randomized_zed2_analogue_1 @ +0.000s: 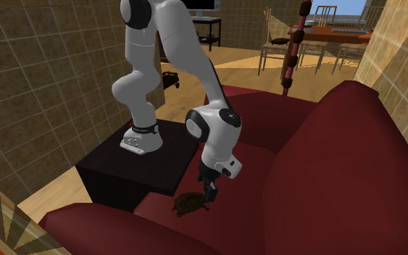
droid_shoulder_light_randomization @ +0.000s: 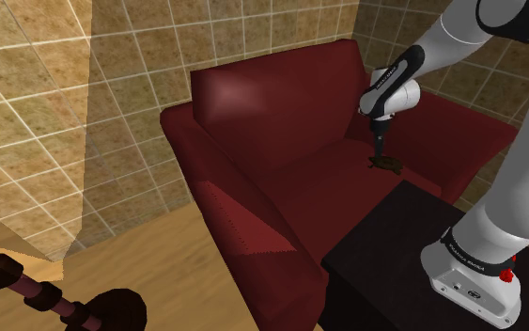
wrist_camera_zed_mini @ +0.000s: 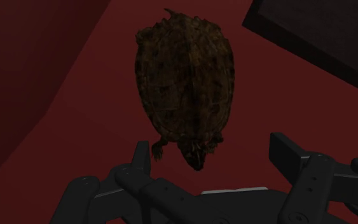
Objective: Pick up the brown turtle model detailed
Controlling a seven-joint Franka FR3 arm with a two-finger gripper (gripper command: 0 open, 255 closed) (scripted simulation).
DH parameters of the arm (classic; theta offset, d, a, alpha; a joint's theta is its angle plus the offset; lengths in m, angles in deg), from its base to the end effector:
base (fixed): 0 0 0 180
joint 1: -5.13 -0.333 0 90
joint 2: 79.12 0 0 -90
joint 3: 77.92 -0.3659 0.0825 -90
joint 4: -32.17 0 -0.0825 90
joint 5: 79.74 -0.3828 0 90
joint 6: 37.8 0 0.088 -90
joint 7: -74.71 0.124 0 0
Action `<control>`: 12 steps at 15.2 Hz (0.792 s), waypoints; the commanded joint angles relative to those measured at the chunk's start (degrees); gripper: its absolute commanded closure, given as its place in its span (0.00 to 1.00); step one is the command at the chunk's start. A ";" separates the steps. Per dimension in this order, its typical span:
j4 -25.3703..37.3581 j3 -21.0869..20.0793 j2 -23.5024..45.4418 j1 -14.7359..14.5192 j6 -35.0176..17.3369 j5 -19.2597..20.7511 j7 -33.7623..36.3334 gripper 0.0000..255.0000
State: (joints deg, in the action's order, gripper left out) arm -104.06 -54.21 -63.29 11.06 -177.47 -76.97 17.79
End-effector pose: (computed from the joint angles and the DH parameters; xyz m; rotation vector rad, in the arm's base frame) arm 0.4264 -0.2479 0.2346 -2.9835 -0.7927 0.3675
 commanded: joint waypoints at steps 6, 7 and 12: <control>1.32 -1.65 6.28 1.67 -4.65 -2.70 -2.25 0.00; 1.39 -1.81 6.74 1.79 -5.03 -2.91 -2.35 0.00; 1.39 -1.84 6.80 1.79 -5.08 -2.94 -2.33 1.00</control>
State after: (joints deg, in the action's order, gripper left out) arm -102.63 -56.01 -56.61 12.86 -182.51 -79.89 15.47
